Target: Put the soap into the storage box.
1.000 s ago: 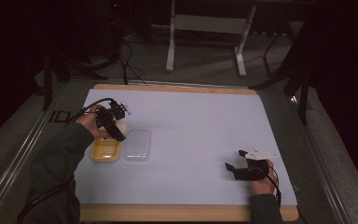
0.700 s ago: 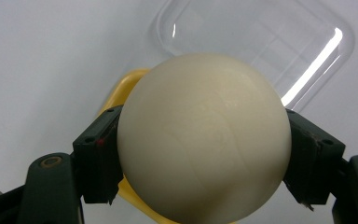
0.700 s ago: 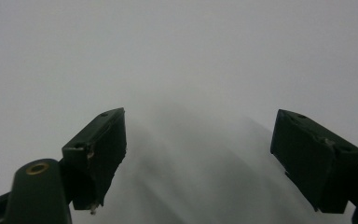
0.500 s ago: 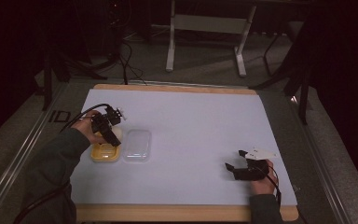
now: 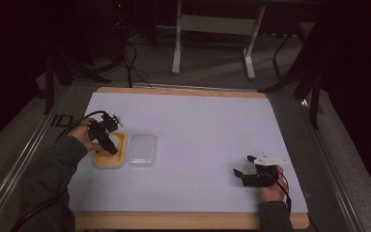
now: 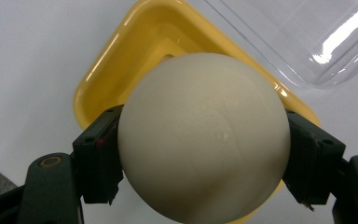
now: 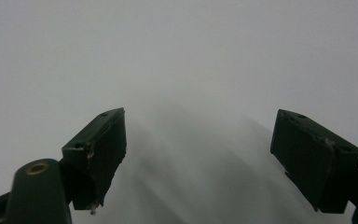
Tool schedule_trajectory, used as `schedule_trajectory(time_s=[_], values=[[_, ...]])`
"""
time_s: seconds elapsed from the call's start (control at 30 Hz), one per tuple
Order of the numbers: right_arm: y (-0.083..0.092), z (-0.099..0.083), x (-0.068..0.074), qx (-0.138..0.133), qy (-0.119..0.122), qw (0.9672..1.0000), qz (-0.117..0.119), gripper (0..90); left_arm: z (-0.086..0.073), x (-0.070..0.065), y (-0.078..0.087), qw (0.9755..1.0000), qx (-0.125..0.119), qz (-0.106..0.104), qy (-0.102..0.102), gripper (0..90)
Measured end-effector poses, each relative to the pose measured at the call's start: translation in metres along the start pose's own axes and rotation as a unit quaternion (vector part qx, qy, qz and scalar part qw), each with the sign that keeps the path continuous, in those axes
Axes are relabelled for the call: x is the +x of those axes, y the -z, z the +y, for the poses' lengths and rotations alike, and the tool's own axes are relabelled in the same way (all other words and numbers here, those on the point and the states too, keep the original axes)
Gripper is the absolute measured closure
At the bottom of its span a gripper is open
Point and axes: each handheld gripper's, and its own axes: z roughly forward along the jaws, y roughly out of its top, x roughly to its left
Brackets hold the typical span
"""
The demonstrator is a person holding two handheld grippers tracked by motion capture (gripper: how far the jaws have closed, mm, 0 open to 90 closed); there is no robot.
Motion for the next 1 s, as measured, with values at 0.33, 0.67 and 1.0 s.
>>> schedule_trajectory(time_s=[0.33, 0.67, 1.0], values=[[0.0, 0.0, 0.0, 0.001, 0.001, 1.0, 0.0, 17.9, 0.001, 0.001, -0.004, 1.0, 0.001, -0.006, 0.004, 13.8], [0.0, 0.0, 0.0, 0.002, 0.002, 1.0, 0.0, 18.0, -0.005, 0.009, 0.017, 0.9975, -0.066, -0.016, 0.02, 14.8], [0.0, 0.0, 0.0, 0.003, 0.003, 1.0, 0.0, 17.9, -0.002, 0.0, 0.036, 0.9955, -0.094, 0.007, 0.006, 15.3]])
